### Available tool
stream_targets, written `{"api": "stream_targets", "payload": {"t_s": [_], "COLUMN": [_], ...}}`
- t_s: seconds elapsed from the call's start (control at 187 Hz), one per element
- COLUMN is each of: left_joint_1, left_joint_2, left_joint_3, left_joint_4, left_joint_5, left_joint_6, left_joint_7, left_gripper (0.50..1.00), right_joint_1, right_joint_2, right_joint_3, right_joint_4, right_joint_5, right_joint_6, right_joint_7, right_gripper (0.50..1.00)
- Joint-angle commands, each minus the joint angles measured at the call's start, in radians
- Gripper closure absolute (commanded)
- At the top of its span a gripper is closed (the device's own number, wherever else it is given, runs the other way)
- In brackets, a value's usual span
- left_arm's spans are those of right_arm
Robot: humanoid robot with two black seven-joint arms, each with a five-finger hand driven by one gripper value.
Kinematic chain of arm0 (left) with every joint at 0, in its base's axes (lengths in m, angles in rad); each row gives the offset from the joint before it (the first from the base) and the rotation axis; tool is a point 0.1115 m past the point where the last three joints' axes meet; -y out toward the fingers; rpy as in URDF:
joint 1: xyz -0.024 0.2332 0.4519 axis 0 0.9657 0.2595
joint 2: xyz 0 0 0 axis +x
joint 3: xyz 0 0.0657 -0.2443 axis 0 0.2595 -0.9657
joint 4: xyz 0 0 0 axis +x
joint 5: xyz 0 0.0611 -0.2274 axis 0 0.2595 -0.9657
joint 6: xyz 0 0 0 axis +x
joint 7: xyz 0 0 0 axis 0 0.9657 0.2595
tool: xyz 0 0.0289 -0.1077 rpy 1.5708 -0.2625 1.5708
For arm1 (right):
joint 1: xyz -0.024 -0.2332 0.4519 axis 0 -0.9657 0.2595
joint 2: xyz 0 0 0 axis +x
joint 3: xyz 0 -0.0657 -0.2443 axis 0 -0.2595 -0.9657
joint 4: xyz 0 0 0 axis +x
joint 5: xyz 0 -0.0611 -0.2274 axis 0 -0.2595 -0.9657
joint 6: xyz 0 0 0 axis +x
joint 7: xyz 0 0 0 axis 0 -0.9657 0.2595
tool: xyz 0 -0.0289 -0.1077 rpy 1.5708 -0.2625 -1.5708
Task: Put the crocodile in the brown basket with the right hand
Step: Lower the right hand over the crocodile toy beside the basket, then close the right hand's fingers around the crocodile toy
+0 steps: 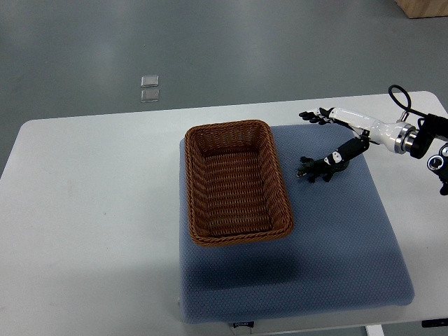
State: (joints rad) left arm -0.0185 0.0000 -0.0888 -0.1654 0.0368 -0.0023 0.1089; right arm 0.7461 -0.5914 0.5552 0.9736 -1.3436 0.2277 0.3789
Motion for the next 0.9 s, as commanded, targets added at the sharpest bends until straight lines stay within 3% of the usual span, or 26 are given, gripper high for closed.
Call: {"api": "stream_targets", "payload": {"t_s": [0.0,0.129,0.541,0.894], "left_joint_1": [0.000,0.000,0.000,0.000], "left_joint_2": [0.000,0.000,0.000,0.000], "left_joint_3": [0.000,0.000,0.000,0.000], "left_joint_4": [0.000,0.000,0.000,0.000], "left_joint_5": [0.000,0.000,0.000,0.000], "left_joint_6": [0.001,-0.001,-0.001,0.001], "left_joint_7": [0.000,0.000,0.000,0.000], "left_gripper": [0.500,0.500,0.500,0.500], "right_joint_1": [0.035,0.061,0.141,0.154], "right_joint_2": [-0.019,-0.024,0.016,0.022], "right_joint_3": [-0.060,-0.124,-0.379,-0.414], "right_joint_4": [0.002,0.001,-0.082,-0.110], "right_joint_5": [-0.081,-0.121,-0.203,-0.249], "right_joint_6": [-0.008,-0.037,-0.252,-0.269], "right_joint_7": [0.003,0.003,-0.008,-0.008], "right_gripper": [0.572,0.572,0.574,0.611]}}
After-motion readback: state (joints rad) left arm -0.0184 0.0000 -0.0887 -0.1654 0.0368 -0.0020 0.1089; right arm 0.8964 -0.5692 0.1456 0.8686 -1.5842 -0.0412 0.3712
